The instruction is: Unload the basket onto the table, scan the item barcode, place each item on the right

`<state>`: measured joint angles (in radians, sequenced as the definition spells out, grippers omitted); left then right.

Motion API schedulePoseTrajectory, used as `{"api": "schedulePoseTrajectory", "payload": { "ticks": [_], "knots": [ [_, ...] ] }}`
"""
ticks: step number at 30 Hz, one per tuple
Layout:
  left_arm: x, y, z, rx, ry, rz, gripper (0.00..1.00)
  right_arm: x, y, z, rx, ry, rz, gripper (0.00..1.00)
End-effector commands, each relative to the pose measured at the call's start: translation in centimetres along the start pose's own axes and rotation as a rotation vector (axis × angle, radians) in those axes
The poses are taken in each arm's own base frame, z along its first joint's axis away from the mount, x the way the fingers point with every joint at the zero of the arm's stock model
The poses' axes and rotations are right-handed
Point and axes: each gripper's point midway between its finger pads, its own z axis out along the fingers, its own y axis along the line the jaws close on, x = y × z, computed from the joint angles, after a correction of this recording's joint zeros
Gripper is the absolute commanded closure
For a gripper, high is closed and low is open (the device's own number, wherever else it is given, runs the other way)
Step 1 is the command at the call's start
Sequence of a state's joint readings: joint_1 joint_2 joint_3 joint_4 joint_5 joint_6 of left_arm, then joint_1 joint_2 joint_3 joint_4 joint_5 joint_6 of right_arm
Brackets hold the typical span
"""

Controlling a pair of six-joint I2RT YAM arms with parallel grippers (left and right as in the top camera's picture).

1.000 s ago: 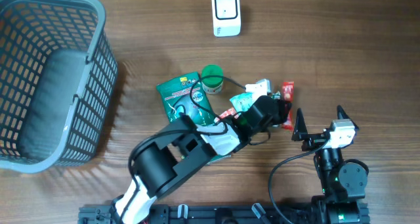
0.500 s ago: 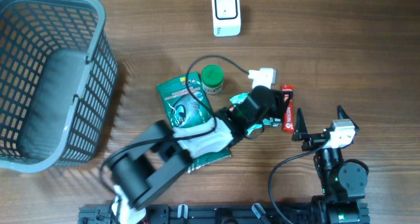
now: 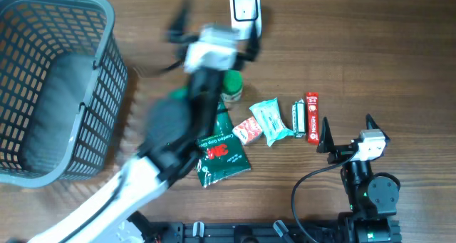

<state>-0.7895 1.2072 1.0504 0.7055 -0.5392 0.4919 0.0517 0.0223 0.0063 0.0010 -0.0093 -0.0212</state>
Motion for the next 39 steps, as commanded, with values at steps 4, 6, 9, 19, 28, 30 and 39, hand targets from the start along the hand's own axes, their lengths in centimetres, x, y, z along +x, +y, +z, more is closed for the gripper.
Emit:
{"api": "schedulePoseTrajectory", "payload": {
  "ticks": [4,6,9,19,28,30,39],
  "knots": [
    [-2.8,6.6,-2.2,-0.198,0.118,0.886,0.0,-0.2,-0.1,0.0,0.006,-0.009,-0.005,0.0],
    [-1.3,7.1,-2.4,-0.173,0.202,1.022,0.0,-0.2,-0.1,0.0,0.006,-0.009,-0.005,0.0],
    [-1.4,7.7,-2.6,-0.172,0.211,1.032,0.0,-0.2,-0.1,0.0,0.006,-0.009,-0.005,0.0],
    [-3.0,14.4,-5.5,-0.267,0.27,0.922,0.0,-0.2,0.0,0.0,0.0,-0.009,-0.019,0.0],
    [-8.1,19.0,-12.9,-0.275,0.083,0.384,0.0,-0.1,1.5,-0.1,-0.087,0.027,0.754,0.0],
    [-8.9,18.3,-15.2,-0.197,0.047,0.343,0.0,-0.1,1.6,-0.1,-0.088,0.027,0.76,0.0],
    [-16.2,15.4,-26.5,-0.183,-0.243,0.263,0.0,0.5,6.9,-1.1,-0.375,0.191,0.827,0.0]
  ]
}}
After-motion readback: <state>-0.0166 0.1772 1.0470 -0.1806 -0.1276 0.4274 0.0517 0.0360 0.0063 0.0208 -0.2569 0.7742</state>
